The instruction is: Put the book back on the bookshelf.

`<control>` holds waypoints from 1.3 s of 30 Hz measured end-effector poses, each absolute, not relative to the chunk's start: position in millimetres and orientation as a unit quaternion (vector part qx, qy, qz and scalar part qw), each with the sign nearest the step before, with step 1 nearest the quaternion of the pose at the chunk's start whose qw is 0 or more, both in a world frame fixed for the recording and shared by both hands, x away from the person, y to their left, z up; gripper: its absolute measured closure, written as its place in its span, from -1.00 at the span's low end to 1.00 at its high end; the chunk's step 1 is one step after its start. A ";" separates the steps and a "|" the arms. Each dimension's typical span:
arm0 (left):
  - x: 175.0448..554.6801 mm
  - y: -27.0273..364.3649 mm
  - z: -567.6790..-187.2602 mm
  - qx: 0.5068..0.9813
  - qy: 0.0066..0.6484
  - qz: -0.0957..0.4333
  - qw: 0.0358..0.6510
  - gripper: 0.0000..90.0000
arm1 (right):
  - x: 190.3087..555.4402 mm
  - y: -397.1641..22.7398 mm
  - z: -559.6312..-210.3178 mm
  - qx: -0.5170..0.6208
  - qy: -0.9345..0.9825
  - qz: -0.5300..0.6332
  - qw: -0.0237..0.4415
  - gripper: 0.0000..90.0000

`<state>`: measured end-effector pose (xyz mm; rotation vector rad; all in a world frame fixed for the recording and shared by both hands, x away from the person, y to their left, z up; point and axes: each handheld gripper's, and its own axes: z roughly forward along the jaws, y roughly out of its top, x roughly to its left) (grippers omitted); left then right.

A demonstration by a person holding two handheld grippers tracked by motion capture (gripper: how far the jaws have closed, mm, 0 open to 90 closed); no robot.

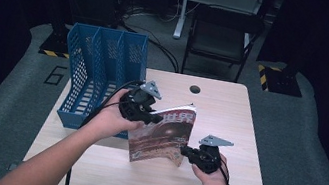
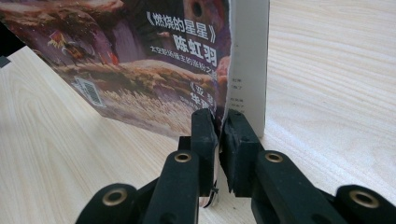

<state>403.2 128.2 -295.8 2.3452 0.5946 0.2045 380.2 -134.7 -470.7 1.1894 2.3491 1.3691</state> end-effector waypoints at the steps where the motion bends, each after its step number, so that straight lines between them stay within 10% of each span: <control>1: 403.2 128.0 -295.8 0.905 0.229 0.078 0.349 0.86 | 380.2 -134.8 -470.8 0.400 0.788 0.459 0.087 0.85; 39: 396.3 120.1 -257.7 0.904 0.242 0.090 0.342 0.87 | 378.3 -141.2 -465.3 0.401 0.757 0.508 0.085 0.45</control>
